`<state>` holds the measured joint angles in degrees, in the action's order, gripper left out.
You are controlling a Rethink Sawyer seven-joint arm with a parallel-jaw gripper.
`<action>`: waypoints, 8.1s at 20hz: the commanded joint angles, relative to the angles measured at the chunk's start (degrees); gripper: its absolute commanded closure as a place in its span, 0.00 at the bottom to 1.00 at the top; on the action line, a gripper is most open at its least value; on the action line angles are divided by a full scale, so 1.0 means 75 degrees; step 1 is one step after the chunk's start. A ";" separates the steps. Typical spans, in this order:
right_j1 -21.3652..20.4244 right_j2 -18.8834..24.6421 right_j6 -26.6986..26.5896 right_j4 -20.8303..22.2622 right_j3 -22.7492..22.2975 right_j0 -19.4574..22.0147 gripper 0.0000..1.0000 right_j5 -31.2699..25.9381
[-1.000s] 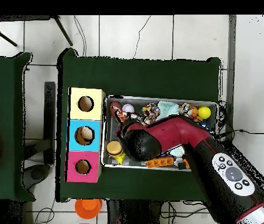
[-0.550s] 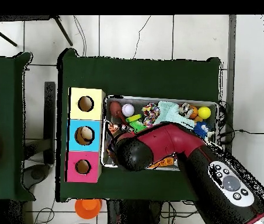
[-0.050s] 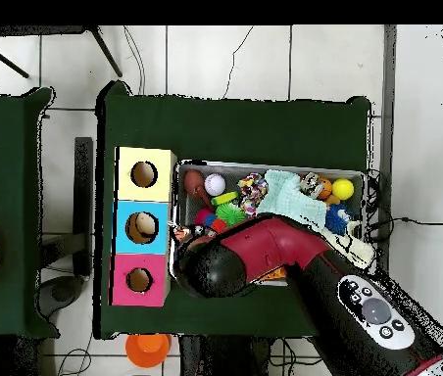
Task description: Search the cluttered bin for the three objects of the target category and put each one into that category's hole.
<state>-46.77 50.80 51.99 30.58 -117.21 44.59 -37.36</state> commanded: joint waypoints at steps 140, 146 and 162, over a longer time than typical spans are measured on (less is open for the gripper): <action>0.0169 -0.2364 -0.1495 -0.0558 0.0996 -0.0843 0.00 0.0551; 0.0766 -0.1799 -0.2178 -0.0063 0.1537 -0.0007 0.00 0.0046; 0.1046 -0.0705 -0.2758 0.0625 0.2380 0.0963 0.00 -0.0811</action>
<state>-39.39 38.65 49.01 32.18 -104.03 49.79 -36.23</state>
